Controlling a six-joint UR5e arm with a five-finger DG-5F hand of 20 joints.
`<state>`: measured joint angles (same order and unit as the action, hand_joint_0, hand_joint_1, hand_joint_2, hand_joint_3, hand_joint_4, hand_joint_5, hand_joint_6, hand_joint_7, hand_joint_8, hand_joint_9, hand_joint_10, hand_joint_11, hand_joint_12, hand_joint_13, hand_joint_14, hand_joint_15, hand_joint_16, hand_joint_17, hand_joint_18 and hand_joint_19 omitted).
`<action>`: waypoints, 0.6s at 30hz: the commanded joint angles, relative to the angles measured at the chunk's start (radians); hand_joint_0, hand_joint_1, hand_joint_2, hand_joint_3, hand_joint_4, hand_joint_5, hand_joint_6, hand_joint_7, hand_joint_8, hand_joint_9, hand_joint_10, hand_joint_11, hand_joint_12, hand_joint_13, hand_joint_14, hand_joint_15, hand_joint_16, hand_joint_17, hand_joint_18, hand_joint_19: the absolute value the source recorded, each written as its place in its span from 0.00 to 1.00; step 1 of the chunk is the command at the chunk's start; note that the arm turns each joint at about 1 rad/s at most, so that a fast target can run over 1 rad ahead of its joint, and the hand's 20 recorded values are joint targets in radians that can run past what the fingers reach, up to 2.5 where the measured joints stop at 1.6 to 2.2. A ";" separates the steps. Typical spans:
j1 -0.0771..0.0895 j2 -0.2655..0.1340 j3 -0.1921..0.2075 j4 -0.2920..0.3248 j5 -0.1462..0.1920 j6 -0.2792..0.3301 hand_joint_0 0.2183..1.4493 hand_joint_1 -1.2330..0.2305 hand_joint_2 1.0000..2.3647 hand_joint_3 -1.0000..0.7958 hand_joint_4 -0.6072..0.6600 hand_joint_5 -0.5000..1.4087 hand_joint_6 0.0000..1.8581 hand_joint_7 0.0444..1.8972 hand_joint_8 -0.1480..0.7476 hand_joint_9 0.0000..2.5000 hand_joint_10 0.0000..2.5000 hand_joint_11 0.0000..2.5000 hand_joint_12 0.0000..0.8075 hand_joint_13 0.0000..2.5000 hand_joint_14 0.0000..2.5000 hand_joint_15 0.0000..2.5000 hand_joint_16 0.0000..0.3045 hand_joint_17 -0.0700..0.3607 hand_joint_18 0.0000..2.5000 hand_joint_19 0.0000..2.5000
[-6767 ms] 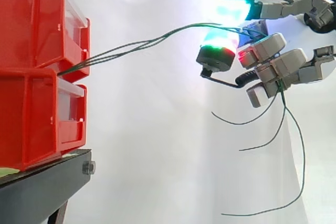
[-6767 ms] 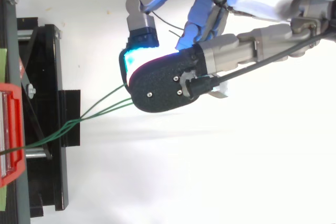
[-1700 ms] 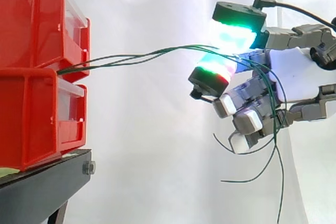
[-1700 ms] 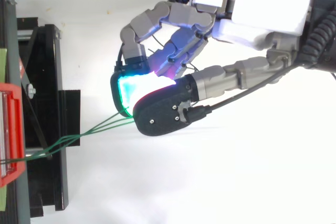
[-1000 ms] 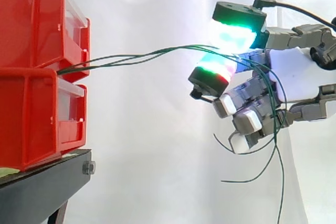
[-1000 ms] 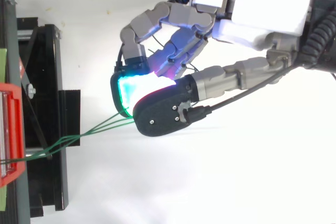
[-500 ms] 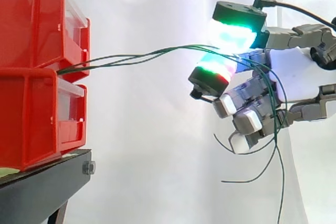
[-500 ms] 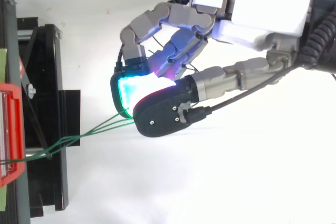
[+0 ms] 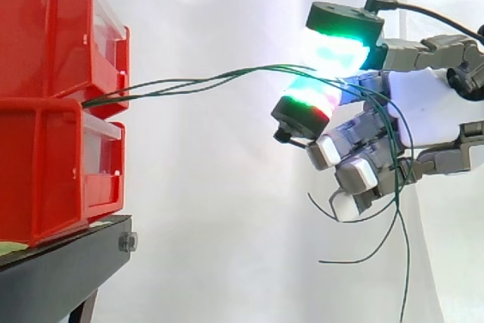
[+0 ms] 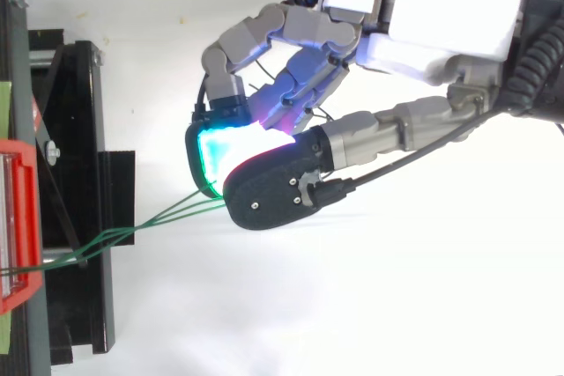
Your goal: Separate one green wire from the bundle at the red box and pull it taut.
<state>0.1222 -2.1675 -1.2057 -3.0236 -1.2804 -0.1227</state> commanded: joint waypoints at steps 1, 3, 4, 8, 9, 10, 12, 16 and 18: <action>-0.001 0.000 0.000 -0.001 0.001 0.000 0.33 0.33 0.02 0.47 0.42 0.17 0.47 0.61 0.44 0.35 0.01 0.33 0.43 0.37 0.01 0.28 0.16 0.41 0.29 0.20; 0.001 0.000 0.000 0.000 0.001 0.000 0.33 0.33 0.02 0.47 0.42 0.17 0.47 0.61 0.44 0.35 0.01 0.34 0.43 0.37 0.01 0.28 0.16 0.41 0.29 0.20; 0.001 0.000 0.000 -0.001 -0.001 0.000 0.33 0.33 0.02 0.47 0.42 0.17 0.47 0.61 0.44 0.35 0.01 0.33 0.43 0.37 0.01 0.28 0.16 0.41 0.29 0.20; 0.001 0.000 0.000 0.000 -0.001 0.000 0.33 0.33 0.02 0.47 0.42 0.17 0.47 0.61 0.44 0.35 0.01 0.33 0.43 0.37 0.01 0.28 0.16 0.41 0.29 0.20; 0.001 0.000 0.000 0.000 -0.001 0.000 0.34 0.33 0.02 0.47 0.42 0.17 0.47 0.61 0.44 0.35 0.01 0.33 0.43 0.37 0.01 0.28 0.16 0.41 0.29 0.20; -0.001 0.000 0.000 0.000 -0.001 0.000 0.34 0.33 0.02 0.47 0.42 0.17 0.47 0.61 0.44 0.35 0.01 0.34 0.43 0.37 0.01 0.28 0.16 0.41 0.29 0.20; 0.001 0.000 0.000 0.000 0.001 0.000 0.34 0.33 0.02 0.47 0.42 0.17 0.47 0.61 0.44 0.35 0.01 0.33 0.43 0.37 0.01 0.28 0.16 0.41 0.29 0.20; 0.001 0.000 0.000 0.000 0.001 0.000 0.34 0.33 0.02 0.47 0.42 0.17 0.47 0.61 0.44 0.35 0.01 0.33 0.43 0.37 0.01 0.28 0.16 0.41 0.29 0.20; -0.001 0.002 0.000 -0.001 -0.001 0.000 0.34 0.33 0.02 0.47 0.42 0.17 0.47 0.61 0.44 0.35 0.01 0.33 0.43 0.37 0.01 0.28 0.16 0.41 0.29 0.20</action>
<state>0.1221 -2.1673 -1.2057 -3.0239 -1.2800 -0.1227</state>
